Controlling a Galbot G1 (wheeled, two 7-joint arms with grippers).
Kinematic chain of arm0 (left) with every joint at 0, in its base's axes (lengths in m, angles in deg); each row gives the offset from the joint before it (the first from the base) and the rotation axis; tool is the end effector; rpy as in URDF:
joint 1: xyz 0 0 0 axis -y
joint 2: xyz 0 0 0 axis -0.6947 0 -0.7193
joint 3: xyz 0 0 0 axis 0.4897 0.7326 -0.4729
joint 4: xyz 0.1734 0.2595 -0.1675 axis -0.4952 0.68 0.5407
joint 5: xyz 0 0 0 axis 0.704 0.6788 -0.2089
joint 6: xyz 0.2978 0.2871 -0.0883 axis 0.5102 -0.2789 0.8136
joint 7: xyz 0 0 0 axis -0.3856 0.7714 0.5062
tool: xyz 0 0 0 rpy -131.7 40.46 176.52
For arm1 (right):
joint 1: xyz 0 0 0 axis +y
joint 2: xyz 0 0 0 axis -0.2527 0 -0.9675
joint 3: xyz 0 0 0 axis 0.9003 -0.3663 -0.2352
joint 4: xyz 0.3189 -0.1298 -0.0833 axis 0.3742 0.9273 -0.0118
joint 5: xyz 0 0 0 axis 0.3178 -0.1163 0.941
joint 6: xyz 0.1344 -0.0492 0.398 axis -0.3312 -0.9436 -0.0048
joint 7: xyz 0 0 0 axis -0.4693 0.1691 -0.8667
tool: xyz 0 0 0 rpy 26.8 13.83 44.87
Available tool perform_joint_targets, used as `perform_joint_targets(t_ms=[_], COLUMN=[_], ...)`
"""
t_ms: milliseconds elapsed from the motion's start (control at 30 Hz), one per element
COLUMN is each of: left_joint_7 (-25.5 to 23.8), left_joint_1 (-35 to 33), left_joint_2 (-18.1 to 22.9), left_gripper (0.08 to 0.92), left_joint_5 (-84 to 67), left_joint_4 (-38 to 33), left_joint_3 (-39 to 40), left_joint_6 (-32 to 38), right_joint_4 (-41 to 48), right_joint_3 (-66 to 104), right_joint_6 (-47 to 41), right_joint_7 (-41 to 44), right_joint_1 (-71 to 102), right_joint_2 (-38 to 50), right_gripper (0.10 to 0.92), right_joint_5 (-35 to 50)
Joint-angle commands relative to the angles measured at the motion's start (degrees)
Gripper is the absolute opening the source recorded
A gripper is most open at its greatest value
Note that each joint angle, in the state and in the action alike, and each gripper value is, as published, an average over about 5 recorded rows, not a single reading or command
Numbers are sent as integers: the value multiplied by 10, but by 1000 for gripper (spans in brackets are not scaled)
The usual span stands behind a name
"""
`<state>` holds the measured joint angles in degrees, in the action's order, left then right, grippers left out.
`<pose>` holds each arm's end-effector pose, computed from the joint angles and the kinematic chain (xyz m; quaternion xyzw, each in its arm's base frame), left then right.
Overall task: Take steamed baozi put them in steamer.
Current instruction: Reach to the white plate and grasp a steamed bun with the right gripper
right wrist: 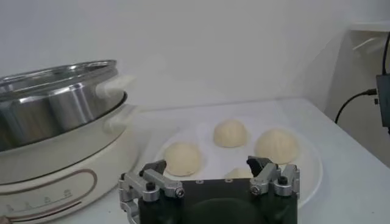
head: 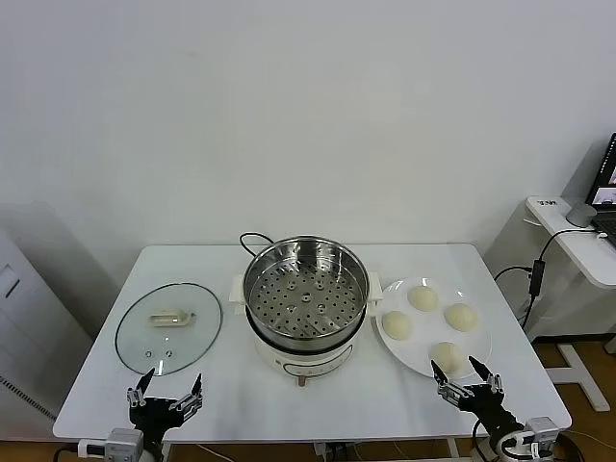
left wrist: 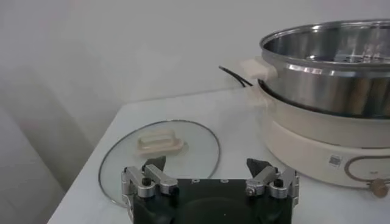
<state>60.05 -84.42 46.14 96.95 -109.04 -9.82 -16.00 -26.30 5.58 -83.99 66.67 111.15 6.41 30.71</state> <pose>0.2012 0.0430 -0.2720 -0.0029 -0.9733 -0.0807 0.2147 0.2286 -0.1607 -0.3509 0.0536 -0.9864 -0.0422 0.1494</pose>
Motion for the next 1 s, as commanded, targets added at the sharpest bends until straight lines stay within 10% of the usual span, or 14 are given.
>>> perform_joint_targets(t_ms=[33,267,567,1000], left_joint_7=[0,2,6,6], left_joint_1=[0,0,-7,-3], left_joint_2=[0,3,10,16], left_gripper=[823,823,823,823], left_joint_5=[2,10,17,25], left_joint_4=[2,2,-7,-8], left_joint_3=[1,-4,-16,-17], left_joint_6=[-2,-2,1,3], right_joint_4=[-2,21,134,303], right_joint_3=[7,48,-11,-399], right_joint_6=[-8,-94,-101,-2], right_joint_7=[-13,51,340,668], right_joint_1=[-9,-114,-372,-820], right_joint_2=[5,87,253,315], right_gripper=[823,823,823,823], right_joint_5=[-1,-86,-350,-596])
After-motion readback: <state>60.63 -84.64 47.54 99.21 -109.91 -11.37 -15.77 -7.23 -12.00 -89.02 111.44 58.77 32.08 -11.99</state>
